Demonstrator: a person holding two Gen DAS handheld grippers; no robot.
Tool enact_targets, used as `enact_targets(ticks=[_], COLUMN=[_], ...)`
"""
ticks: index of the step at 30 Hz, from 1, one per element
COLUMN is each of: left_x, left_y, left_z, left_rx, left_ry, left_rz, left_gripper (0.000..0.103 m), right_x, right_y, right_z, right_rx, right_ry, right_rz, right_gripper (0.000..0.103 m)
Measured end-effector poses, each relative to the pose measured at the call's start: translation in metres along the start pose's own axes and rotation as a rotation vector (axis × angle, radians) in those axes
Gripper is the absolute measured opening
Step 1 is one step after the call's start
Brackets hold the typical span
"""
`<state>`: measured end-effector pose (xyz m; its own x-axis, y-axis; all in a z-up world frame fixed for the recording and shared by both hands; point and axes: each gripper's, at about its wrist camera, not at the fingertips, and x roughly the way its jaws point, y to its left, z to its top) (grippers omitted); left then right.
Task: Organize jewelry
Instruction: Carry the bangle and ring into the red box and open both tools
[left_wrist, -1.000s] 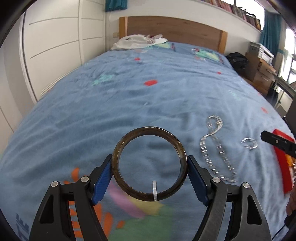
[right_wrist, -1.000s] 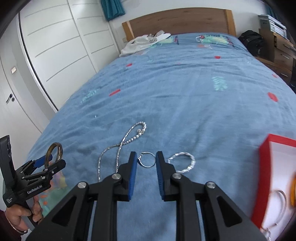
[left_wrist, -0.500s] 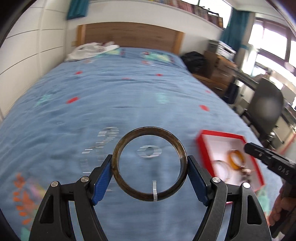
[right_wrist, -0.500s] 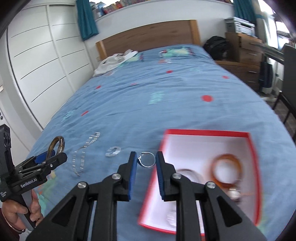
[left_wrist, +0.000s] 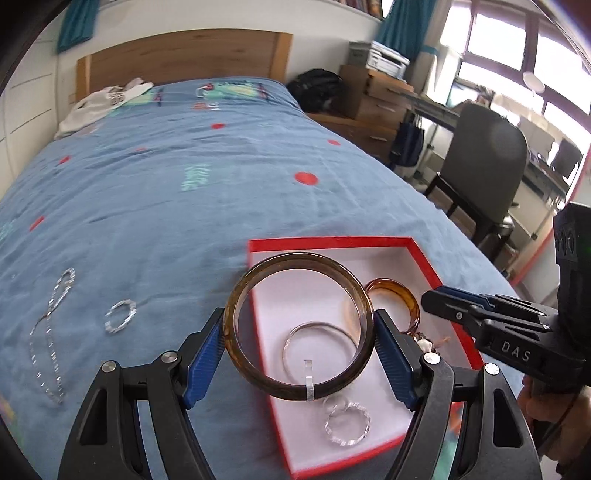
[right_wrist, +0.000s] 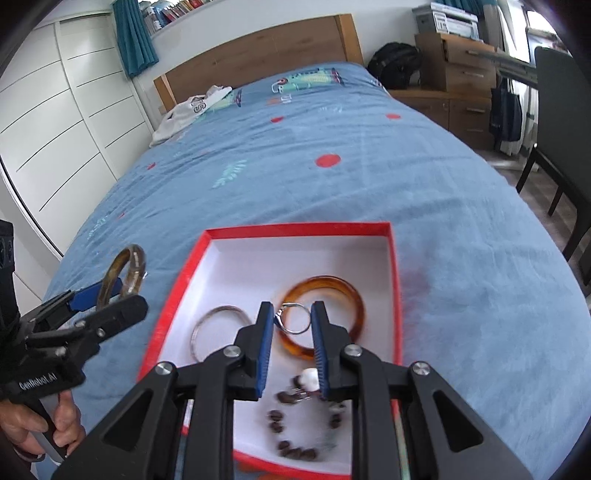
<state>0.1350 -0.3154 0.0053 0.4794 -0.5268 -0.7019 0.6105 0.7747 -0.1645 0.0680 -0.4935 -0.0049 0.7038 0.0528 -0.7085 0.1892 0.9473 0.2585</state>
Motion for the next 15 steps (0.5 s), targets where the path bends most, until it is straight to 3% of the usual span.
enact_targets(ticks=[15], left_x=[0.038], left_y=[-0.018], left_z=[-0.011], left_rx=[0.075], left_ry=[0.083], left_rz=[-0.022], left_gripper=[0.076], right_x=[0.035], right_y=[-0.015], right_z=[-0.007], right_rx=[-0.044], right_ry=[0.103], right_rz=[-0.010], right_gripper=[0.020])
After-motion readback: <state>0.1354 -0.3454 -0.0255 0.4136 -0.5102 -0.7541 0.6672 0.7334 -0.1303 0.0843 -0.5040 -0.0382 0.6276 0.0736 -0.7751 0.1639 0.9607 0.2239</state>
